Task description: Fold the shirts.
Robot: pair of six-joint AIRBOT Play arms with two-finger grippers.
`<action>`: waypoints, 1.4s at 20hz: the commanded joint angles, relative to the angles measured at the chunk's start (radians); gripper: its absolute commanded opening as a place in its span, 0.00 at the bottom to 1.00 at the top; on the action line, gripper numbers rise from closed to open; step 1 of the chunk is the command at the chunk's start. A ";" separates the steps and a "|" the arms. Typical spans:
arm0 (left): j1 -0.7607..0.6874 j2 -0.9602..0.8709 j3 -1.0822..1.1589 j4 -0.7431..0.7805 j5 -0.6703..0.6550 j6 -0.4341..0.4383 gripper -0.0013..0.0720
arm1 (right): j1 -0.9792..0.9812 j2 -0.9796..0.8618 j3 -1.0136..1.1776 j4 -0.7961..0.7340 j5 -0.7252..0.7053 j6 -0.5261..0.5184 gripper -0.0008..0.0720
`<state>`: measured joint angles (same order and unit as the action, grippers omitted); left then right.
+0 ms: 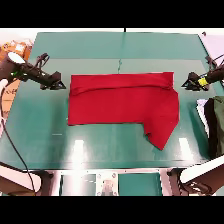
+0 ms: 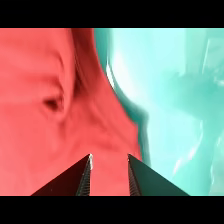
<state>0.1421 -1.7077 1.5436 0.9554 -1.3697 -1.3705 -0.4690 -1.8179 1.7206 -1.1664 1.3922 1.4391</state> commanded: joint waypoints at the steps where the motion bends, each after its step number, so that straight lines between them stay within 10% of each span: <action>1: 0.001 0.051 -0.013 0.093 -0.140 -0.080 0.05 | -0.036 0.120 -0.136 0.005 0.020 0.019 0.37; 11: -0.187 0.701 -0.751 0.224 0.218 -0.329 0.10 | -0.183 0.813 -1.078 0.006 -0.230 0.132 0.39; 13: -0.216 0.775 -0.868 0.214 0.269 -0.422 1.00 | -0.183 0.843 -1.173 0.031 -0.267 0.132 0.39; 16: -0.262 0.799 -0.993 0.158 0.436 -0.544 1.00 | -0.182 0.842 -1.242 0.048 -0.311 0.131 0.39; 26: -0.384 0.613 -1.144 -0.118 0.985 -0.567 0.99 | -0.181 0.842 -1.259 0.079 -0.341 0.131 0.39; 28: -0.384 0.591 -1.139 -0.128 1.051 -0.567 0.75 | -0.181 0.842 -1.260 0.079 -0.341 0.131 0.39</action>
<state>-0.2356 -1.0679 0.4133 0.8597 -0.4385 -1.9285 -0.6510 -0.9771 0.4633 -1.0935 1.0557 1.5692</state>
